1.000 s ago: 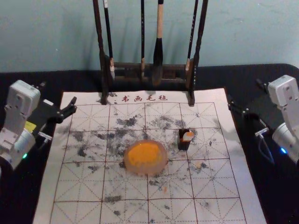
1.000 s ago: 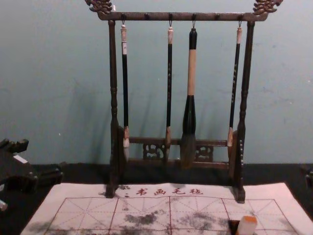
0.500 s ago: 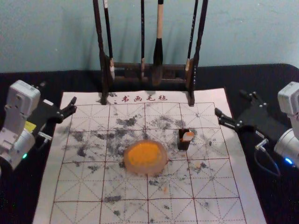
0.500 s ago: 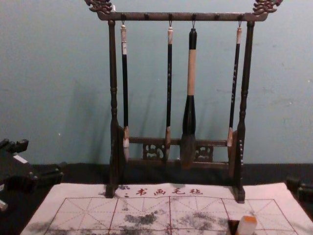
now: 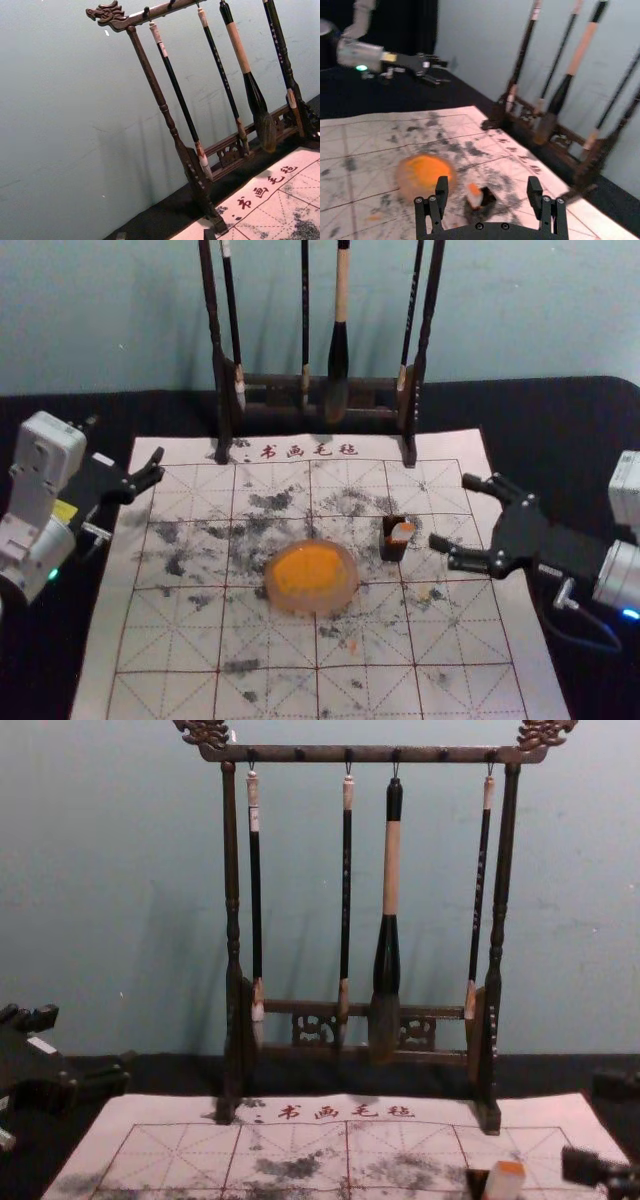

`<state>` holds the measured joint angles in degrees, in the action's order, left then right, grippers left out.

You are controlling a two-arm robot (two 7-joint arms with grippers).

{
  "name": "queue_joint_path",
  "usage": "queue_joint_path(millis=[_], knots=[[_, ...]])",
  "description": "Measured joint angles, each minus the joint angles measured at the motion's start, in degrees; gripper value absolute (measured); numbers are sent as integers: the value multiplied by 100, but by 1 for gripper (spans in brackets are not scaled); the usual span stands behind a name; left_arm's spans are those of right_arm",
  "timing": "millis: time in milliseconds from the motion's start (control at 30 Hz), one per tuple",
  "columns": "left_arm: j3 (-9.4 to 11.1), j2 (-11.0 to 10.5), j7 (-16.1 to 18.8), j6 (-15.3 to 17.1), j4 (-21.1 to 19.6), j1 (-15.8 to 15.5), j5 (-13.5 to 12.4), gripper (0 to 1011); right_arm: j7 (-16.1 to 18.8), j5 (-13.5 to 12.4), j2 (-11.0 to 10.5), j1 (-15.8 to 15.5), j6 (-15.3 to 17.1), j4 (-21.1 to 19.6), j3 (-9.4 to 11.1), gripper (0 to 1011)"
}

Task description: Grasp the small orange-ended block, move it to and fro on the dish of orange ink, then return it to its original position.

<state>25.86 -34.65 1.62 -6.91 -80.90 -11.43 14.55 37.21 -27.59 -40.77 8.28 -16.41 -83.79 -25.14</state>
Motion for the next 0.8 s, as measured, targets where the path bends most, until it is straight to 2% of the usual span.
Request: queue_joint_path(millis=[233,600,800], knots=[[0,0,0,0,0,0,0,1001,288,219,152,197,22,195,-161,1003],[0,0,0,0,0,0,0,1001,716,619,571,850,198,957,-419,1002],[0,0,0,0,0,0,0,1002,833,726,710,1097,241,1284,-511,1003]])
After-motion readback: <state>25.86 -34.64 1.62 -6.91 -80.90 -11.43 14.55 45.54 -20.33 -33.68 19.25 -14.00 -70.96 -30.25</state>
